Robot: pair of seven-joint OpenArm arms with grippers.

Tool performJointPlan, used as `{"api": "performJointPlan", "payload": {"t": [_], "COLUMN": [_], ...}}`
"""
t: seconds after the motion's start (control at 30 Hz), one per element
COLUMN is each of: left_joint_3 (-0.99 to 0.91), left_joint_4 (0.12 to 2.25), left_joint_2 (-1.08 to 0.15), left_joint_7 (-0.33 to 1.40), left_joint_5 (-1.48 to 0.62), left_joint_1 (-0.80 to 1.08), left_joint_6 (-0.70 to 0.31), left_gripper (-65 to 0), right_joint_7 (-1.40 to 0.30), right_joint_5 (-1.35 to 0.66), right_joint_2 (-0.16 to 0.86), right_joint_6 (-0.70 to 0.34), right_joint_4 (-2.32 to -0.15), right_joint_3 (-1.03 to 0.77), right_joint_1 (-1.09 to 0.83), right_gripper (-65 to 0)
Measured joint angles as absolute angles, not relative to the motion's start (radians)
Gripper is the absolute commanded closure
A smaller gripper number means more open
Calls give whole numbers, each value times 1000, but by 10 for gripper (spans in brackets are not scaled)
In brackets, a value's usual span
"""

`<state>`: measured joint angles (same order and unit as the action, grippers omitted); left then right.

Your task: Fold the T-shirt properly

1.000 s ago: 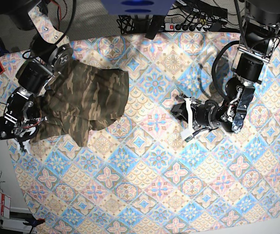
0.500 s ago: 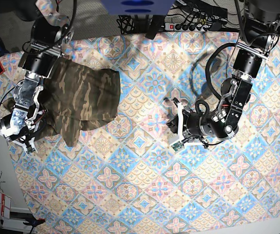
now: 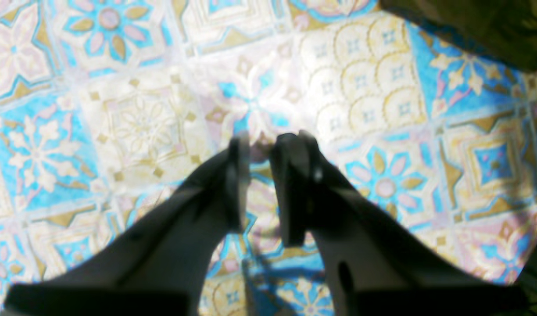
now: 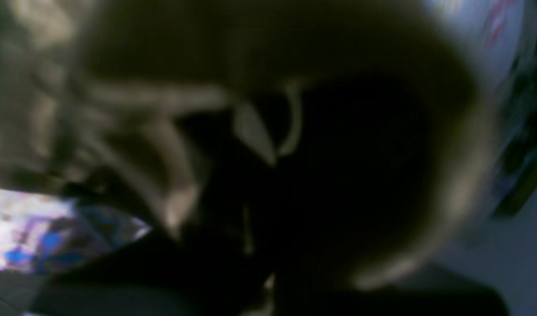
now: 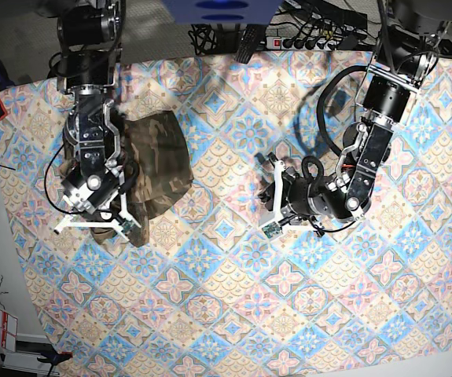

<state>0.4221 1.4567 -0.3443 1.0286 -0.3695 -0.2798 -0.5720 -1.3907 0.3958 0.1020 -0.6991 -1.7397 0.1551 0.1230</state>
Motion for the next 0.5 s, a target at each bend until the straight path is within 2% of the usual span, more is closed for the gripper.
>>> {"api": "performJointPlan", "payload": {"t": [0.13, 0.5], "left_joint_3": [421, 419], "left_joint_4": [1456, 1455], "left_joint_2": [-346, -318], "left_joint_7": [1029, 1028], "left_joint_5": [-366, -366], "left_joint_1": [-282, -280], "left_joint_6": [-572, -571], "left_gripper": [-127, -127], "right_joint_7": [-1408, -1400], "right_joint_5": [397, 397], "right_joint_2": [107, 115], "right_joint_6": [-700, -699], "right_joint_4": [-1736, -1735], "right_joint_3": [245, 602], "right_joint_1": [67, 69], "right_gripper": [-18, -24]}}
